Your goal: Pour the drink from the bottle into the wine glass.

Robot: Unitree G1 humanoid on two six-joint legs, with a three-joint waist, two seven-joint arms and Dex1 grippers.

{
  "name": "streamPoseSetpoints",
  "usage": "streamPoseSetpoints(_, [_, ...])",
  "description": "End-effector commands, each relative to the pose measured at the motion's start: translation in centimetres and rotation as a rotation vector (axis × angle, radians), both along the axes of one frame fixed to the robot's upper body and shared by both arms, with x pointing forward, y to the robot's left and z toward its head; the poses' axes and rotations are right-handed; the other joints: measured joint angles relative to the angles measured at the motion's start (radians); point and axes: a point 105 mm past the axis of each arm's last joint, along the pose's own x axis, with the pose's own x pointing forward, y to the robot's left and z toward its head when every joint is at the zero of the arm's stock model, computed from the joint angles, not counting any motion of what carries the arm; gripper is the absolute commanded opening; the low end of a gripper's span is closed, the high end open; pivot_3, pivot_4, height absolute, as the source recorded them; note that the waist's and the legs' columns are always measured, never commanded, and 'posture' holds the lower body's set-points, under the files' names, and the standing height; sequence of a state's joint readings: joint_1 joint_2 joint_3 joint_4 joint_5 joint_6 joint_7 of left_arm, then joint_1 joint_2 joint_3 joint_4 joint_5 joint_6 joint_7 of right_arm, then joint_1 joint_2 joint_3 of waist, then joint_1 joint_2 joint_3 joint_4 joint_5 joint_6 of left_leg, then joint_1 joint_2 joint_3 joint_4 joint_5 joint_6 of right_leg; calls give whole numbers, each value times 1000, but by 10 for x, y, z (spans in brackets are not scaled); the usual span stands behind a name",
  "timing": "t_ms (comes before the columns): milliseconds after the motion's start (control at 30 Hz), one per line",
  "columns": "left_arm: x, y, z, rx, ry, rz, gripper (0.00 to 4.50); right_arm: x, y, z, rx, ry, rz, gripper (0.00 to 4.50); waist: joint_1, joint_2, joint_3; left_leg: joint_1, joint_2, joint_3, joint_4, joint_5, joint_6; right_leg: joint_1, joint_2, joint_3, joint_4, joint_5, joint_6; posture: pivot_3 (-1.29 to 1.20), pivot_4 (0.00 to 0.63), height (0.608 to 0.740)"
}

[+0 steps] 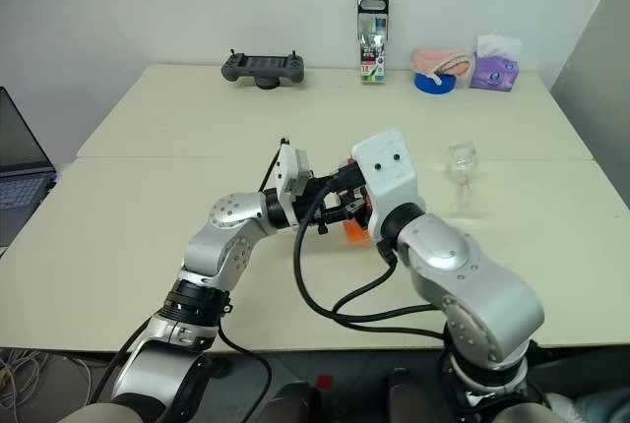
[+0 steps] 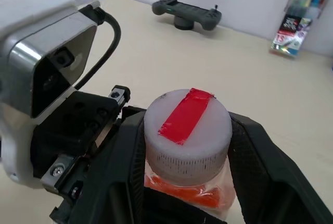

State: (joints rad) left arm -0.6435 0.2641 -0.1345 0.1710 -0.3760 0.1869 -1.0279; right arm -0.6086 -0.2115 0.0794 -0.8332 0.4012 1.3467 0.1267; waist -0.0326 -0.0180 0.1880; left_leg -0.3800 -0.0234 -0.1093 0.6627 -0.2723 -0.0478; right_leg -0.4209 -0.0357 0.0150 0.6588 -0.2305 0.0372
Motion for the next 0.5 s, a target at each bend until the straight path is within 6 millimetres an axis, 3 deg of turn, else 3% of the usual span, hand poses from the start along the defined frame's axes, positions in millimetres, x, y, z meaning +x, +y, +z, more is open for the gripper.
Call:
streamPoseSetpoints(33, [-6, -5, 8, -4, -22, -43, 2131, -13, -13, 14, 57, -7, 368, 1862, 2, 0, 0, 0, 0, 0, 0, 0, 0, 1, 0, 0, -1, 0, 0, 0, 150, 740])
streamPoseSetpoints(100, [-11, -6, 6, 9, -3, -79, 2130, -18, -23, 11, 14, 51, 635, 1862, 1, 0, 0, 0, 0, 1, 0, 0, 0, 2, 0, 0, -3, 0, 0, 0, 150, 740])
streamPoseSetpoints(167, [-16, -5, 5, 31, 6, -106, 2129, -8, -33, 10, -73, 49, 773, 1862, -1, 0, 0, 0, -1, 2, 0, -1, 1, 1, 0, 1, -3, 0, 1, 0, 150, 740])
streamPoseSetpoints(300, [-18, -2, 5, 43, 12, -102, 2128, 4, -40, 10, -178, 16, 917, 1862, -21, 0, 0, 2, 2, 3, -1, -1, 2, 1, 2, 1, -1, 0, 1, 0, 150, 740])
streamPoseSetpoints(500, [-21, 3, 4, 50, 30, -90, 2124, 2, -40, 22, -236, -46, 1062, 1862, -20, 0, 1, 2, 3, 1, -1, -1, 1, 0, 3, 1, 0, 1, 0, 0, 150, 740])
